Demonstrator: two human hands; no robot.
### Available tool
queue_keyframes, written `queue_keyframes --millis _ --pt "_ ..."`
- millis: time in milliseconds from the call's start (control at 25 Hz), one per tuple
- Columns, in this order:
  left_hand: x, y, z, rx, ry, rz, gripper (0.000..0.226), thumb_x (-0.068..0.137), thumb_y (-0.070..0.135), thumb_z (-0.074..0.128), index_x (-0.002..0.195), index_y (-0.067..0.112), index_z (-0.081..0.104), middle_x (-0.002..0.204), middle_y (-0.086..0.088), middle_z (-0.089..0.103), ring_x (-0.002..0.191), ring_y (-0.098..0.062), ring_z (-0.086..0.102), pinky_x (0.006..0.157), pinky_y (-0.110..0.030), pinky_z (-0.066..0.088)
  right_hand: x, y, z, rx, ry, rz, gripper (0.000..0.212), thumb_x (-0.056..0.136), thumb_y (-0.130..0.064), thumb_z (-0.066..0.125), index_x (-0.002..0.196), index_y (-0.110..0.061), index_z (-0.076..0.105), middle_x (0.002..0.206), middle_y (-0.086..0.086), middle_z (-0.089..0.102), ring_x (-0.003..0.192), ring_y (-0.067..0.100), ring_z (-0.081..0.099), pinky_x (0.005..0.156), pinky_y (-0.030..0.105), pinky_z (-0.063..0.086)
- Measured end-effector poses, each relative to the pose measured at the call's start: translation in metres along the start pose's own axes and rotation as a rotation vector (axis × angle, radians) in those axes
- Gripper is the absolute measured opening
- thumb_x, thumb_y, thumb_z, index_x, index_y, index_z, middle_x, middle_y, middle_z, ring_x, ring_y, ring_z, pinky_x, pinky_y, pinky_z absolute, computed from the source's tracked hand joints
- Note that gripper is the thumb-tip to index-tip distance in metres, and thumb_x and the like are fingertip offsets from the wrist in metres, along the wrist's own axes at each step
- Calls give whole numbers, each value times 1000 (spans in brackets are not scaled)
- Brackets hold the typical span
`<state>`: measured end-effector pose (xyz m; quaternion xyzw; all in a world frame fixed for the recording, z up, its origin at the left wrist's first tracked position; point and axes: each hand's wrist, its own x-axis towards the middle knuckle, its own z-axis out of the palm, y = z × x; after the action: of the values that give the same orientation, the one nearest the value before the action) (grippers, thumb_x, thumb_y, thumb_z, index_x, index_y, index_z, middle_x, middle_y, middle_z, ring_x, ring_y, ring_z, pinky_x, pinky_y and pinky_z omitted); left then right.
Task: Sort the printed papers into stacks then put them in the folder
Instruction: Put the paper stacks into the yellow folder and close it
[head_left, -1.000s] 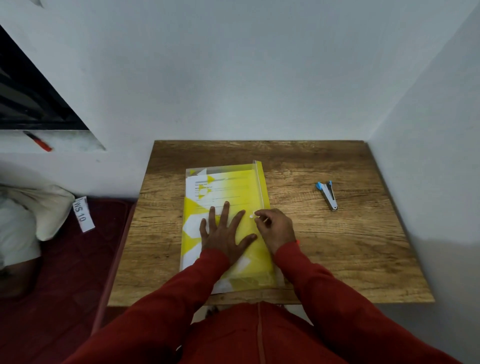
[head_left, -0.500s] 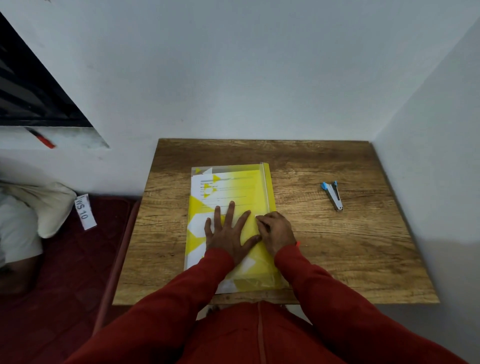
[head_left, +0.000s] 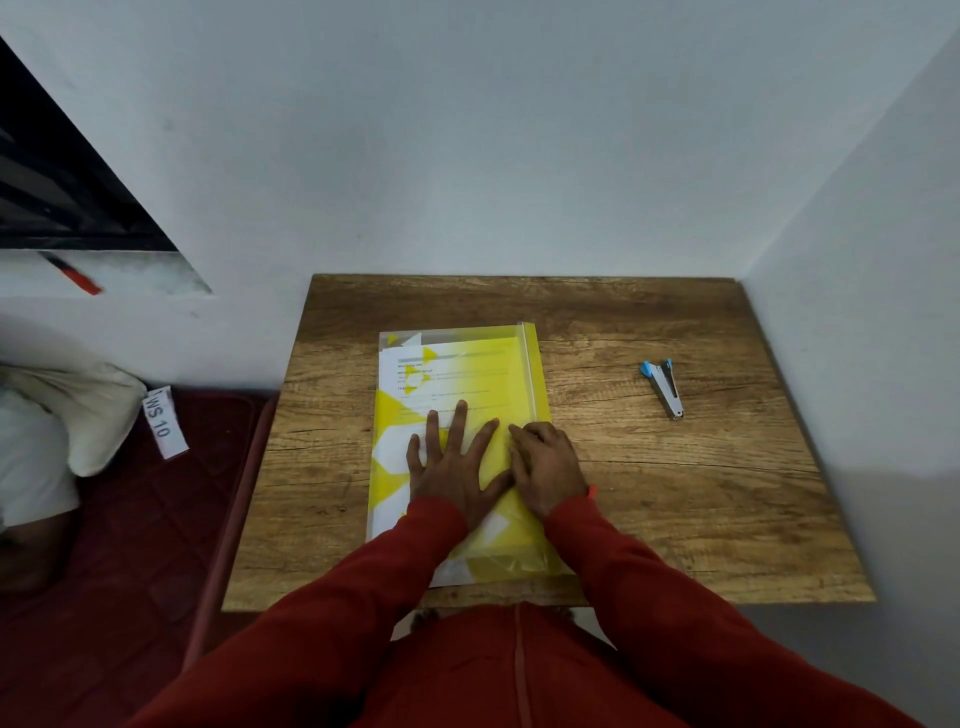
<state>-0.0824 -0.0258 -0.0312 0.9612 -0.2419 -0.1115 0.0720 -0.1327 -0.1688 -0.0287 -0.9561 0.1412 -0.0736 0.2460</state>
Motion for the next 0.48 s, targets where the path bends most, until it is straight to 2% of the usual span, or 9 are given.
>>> queue_keyframes --millis 120,200,480 --pt "0 -1 2 3 14 4 78 78 82 15 148 52 -3 161 7 -18 147 -33 -13 114 -57 1 -1 1 3 -95 32 -36 47 85 -33 40 114 -11 70 100 11 62 82 32 60 73 39 52" --pt "0 -2 5 12 46 8 77 79 81 17 149 51 1 162 6 -12 148 -34 -8 113 -57 4 -2 2 2 -161 40 -54 44 83 -33 42 112 -14 70 100 8 62 80 30 59 67 38 51" --pt "1 -2 13 46 103 14 76 81 78 25 149 47 17 163 1 7 148 -37 10 110 -61 18 -7 1 2 -340 20 -59 46 87 -43 40 115 -21 68 109 3 63 89 30 57 71 40 50"
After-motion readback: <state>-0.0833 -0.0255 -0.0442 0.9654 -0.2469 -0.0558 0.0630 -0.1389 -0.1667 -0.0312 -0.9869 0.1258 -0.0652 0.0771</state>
